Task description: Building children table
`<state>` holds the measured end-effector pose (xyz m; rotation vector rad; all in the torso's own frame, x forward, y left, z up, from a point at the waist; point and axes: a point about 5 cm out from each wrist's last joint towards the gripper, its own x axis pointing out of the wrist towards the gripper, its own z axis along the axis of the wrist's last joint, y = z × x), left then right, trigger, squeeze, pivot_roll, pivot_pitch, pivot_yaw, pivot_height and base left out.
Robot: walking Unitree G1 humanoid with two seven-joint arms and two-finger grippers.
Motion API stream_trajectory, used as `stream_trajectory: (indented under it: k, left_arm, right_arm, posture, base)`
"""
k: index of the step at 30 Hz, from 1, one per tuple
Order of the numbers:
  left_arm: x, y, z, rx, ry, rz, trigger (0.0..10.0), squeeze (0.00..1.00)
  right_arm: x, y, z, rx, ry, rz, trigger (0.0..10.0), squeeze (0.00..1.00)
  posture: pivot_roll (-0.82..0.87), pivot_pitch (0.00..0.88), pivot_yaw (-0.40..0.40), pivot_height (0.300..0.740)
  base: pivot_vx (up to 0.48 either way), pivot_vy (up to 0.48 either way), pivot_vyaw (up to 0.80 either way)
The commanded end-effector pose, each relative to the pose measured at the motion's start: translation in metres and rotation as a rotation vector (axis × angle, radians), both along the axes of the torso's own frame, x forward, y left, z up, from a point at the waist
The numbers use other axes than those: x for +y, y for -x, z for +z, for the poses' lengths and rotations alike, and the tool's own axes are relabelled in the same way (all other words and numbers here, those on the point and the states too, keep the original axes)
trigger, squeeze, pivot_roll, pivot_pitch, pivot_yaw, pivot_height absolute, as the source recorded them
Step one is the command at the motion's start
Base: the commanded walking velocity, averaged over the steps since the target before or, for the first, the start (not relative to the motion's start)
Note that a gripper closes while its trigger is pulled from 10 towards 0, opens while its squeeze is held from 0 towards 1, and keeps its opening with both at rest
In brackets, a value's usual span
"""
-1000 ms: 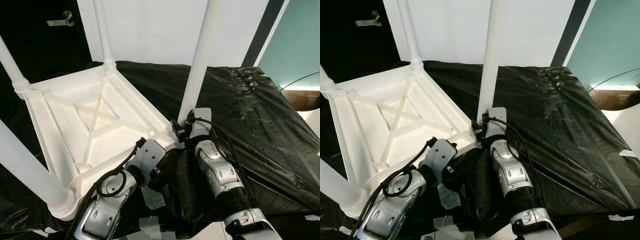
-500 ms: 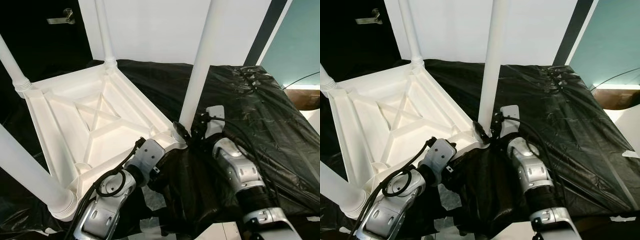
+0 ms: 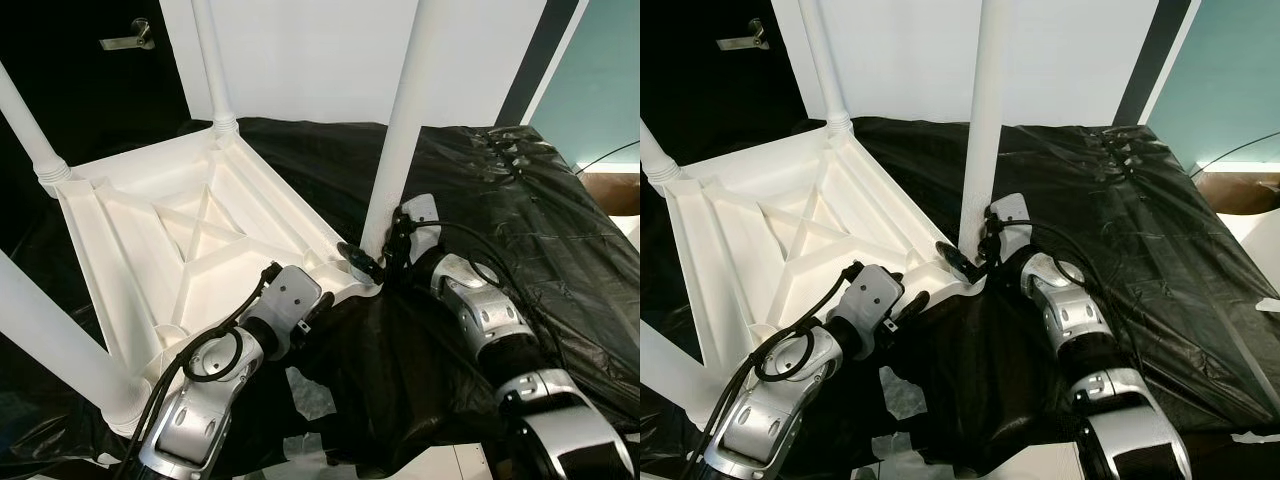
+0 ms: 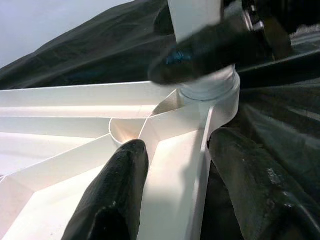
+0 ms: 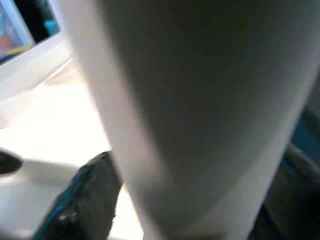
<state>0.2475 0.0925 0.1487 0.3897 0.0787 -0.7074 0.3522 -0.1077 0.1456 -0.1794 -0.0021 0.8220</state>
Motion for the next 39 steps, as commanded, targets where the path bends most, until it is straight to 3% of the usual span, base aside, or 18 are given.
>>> stream_trajectory:
  k: [1, 2, 8, 16, 19, 20, 22, 24, 27, 33, 34, 35, 39]
  left_arm:
    - [-0.002, 0.003, -0.001, 0.004, -0.002, -0.004, 10.0, 0.00]
    - [-0.002, 0.003, 0.000, 0.004, -0.002, -0.003, 10.0, 0.00]
    - [0.001, 0.003, 0.000, 0.001, -0.006, 0.008, 10.0, 0.00]
    - [-0.001, 0.004, -0.001, -0.001, -0.002, 0.017, 10.0, 0.00]
    - [-0.001, 0.003, -0.002, -0.001, 0.014, 0.037, 10.0, 0.00]
    - [-0.001, 0.003, -0.002, -0.001, 0.014, 0.037, 10.0, 0.00]
    - [-0.002, 0.003, -0.003, 0.007, 0.019, 0.036, 10.0, 0.00]
    - [-0.002, 0.003, -0.003, 0.007, 0.019, 0.036, 10.0, 0.00]
    - [-0.003, 0.001, -0.001, 0.001, 0.013, 0.022, 10.0, 0.00]
    - [-0.001, -0.002, 0.002, -0.007, 0.011, 0.019, 10.0, 0.00]
    - [-0.001, -0.002, 0.002, -0.007, 0.011, 0.020, 10.0, 0.00]
    - [-0.001, -0.002, 0.003, -0.008, 0.012, 0.020, 10.0, 0.00]
    - [-0.002, -0.002, 0.003, -0.009, 0.014, 0.019, 10.0, 0.00]
  right_arm:
    - [0.003, 0.000, -0.003, 0.002, 0.041, 0.040, 4.8, 0.00]
    - [0.004, -0.001, -0.004, 0.006, 0.046, 0.048, 0.0, 0.00]
    - [0.004, 0.000, -0.007, 0.024, 0.028, 0.053, 0.0, 0.00]
    - [-0.002, 0.003, -0.014, 0.059, -0.012, -0.039, 0.0, 0.00]
    - [-0.001, 0.006, -0.023, 0.080, -0.029, -0.208, 0.0, 0.00]
    - [-0.001, 0.006, -0.023, 0.080, -0.029, -0.208, 0.0, 0.00]
    - [0.004, 0.010, -0.027, 0.082, -0.048, -0.333, 0.0, 0.00]
    - [0.004, 0.010, -0.027, 0.082, -0.048, -0.333, 0.0, 0.00]
    - [0.020, 0.022, -0.030, 0.081, -0.111, -0.462, 0.0, 0.00]
    - [0.034, 0.030, -0.027, 0.049, -0.132, -0.456, 0.0, 0.00]
    - [0.034, 0.030, -0.025, 0.039, -0.143, -0.454, 4.1, 0.00]
    - [0.034, 0.031, -0.024, 0.037, -0.149, -0.459, 9.9, 0.00]
    - [0.032, 0.031, -0.020, 0.026, -0.157, -0.465, 10.0, 0.00]
  posture:
    - [0.18, 0.012, -0.046, 0.740]
    - [0.19, 0.010, -0.046, 0.740]
    - [0.20, 0.012, -0.055, 0.740]
    - [0.19, 0.006, -0.073, 0.740]
    - [0.16, 0.022, -0.085, 0.740]
    - [0.16, 0.022, -0.085, 0.740]
    - [0.15, 0.029, -0.075, 0.740]
    - [0.15, 0.029, -0.075, 0.740]
    - [0.14, 0.030, -0.059, 0.740]
    - [0.14, 0.035, -0.055, 0.740]
    - [0.14, 0.035, -0.055, 0.740]
    - [0.14, 0.038, -0.051, 0.740]
    - [0.14, 0.038, -0.051, 0.740]
  base:
    - [0.000, 0.000, 0.00]
    - [0.000, 0.000, 0.00]
    - [0.000, 0.000, 0.00]
    - [0.000, 0.000, 0.00]
    - [0.000, 0.000, 0.00]
    - [0.000, 0.000, 0.00]
    - [0.000, 0.000, 0.00]
    - [0.000, 0.000, 0.00]
    - [0.000, 0.000, 0.00]
    - [0.000, 0.000, 0.00]
    - [0.000, 0.000, 0.00]
    - [0.000, 0.000, 0.00]
    - [0.000, 0.000, 0.00]
